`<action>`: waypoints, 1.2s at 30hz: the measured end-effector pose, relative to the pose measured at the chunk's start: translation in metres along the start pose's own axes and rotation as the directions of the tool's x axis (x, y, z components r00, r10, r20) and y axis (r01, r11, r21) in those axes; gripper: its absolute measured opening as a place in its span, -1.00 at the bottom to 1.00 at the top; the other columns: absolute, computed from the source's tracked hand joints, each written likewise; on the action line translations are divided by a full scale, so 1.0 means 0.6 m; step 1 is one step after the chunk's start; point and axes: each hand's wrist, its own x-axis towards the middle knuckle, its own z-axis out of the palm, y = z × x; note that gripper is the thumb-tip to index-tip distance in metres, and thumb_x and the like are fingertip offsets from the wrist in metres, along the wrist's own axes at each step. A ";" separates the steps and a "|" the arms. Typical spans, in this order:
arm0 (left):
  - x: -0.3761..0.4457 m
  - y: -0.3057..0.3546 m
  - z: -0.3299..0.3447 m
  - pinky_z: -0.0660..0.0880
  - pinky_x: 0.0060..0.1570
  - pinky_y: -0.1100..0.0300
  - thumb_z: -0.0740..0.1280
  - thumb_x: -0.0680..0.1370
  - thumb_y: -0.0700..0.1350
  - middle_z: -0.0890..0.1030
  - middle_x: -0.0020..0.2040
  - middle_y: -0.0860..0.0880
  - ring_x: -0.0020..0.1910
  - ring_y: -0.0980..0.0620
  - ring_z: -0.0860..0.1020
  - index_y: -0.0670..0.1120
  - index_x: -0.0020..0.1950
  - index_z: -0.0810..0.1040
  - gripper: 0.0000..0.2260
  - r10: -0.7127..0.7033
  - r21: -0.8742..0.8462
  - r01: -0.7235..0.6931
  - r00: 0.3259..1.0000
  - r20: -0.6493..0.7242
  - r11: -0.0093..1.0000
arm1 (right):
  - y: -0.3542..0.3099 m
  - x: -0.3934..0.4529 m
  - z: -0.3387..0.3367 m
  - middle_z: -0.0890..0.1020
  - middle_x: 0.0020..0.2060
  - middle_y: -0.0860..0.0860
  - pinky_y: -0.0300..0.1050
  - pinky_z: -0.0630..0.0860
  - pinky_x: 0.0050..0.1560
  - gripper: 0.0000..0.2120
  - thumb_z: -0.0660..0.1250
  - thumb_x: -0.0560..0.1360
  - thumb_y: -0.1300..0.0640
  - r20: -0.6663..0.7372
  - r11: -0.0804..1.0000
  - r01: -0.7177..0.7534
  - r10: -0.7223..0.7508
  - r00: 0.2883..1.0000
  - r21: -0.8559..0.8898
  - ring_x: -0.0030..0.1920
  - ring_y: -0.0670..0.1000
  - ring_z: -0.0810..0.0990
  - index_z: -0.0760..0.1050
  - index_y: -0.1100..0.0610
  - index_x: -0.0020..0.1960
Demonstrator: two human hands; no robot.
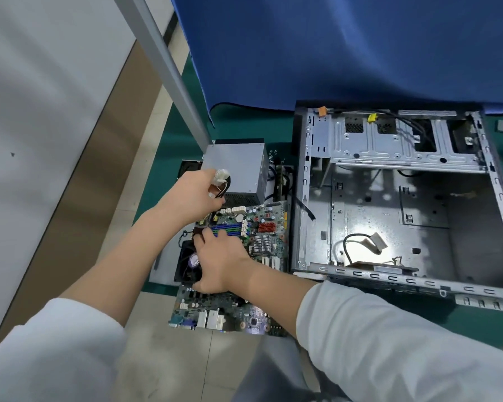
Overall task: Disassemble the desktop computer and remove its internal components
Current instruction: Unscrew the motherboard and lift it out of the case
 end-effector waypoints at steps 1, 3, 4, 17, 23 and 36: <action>-0.001 -0.001 0.001 0.45 -0.04 0.14 0.41 0.48 -0.15 0.60 0.01 -0.08 0.01 -0.06 0.54 -0.18 0.09 0.51 -0.76 -0.002 -0.010 0.002 1.000 -0.004 1.000 | 0.004 0.001 0.008 0.34 0.24 0.14 -0.04 0.35 -0.27 -0.17 0.36 0.34 -0.27 0.002 0.999 -0.021 0.020 1.000 0.037 0.11 0.19 0.41 0.20 0.20 0.40; -0.004 -0.001 0.004 0.42 -0.09 0.18 0.40 0.48 -0.15 0.61 0.00 -0.08 0.00 -0.05 0.54 -0.17 0.04 0.49 -0.81 -0.002 -0.027 0.002 1.000 -0.012 1.000 | 0.011 0.003 0.025 0.33 0.28 0.13 -0.03 0.37 -0.23 -0.13 0.37 0.34 -0.27 -0.005 0.994 -0.045 0.046 0.999 0.096 0.16 0.21 0.40 0.15 0.19 0.44; -0.006 -0.001 0.005 0.40 -0.12 0.20 0.39 0.48 -0.15 0.60 -0.02 -0.08 -0.01 -0.05 0.54 -0.15 0.00 0.47 -0.83 -0.002 -0.030 0.002 1.000 -0.015 1.000 | 0.013 0.003 0.033 0.33 0.28 0.13 -0.02 0.37 -0.24 -0.12 0.37 0.34 -0.27 -0.012 0.992 -0.046 0.048 0.999 0.114 0.17 0.21 0.39 0.13 0.18 0.45; -0.015 -0.006 0.030 0.24 -0.37 0.23 0.38 0.50 -0.14 0.47 -0.22 0.03 -0.23 0.02 0.43 -0.13 -0.08 0.41 -0.84 0.035 -0.004 -0.036 0.998 -0.061 0.999 | 0.040 0.020 0.091 0.25 0.35 0.16 0.13 0.52 0.01 -0.04 0.44 0.33 -0.21 0.034 0.972 -0.090 0.085 0.996 0.218 0.26 0.24 0.36 0.01 0.15 0.50; -0.028 -0.011 0.038 0.30 -0.32 0.18 0.37 0.50 -0.15 0.55 -0.15 -0.06 -0.16 -0.07 0.49 -0.19 0.01 0.46 -0.82 0.076 0.029 -0.076 0.997 -0.006 0.997 | 0.039 0.019 0.099 0.27 0.32 0.15 0.09 0.50 -0.05 -0.08 0.47 0.33 -0.15 0.041 0.978 -0.093 0.087 0.995 0.185 0.24 0.21 0.34 0.05 0.16 0.47; -0.027 0.004 0.082 0.31 -0.26 0.18 0.37 0.46 -0.20 0.55 -0.19 -0.04 -0.08 -0.13 0.56 -0.09 -0.11 0.39 -0.85 0.037 0.007 -0.037 0.999 -0.005 0.999 | 0.115 -0.036 -0.030 0.38 0.27 0.15 0.04 0.42 0.13 -0.51 0.26 0.52 0.13 0.164 0.991 -0.132 0.129 0.978 0.005 0.30 0.15 0.32 0.23 0.20 0.40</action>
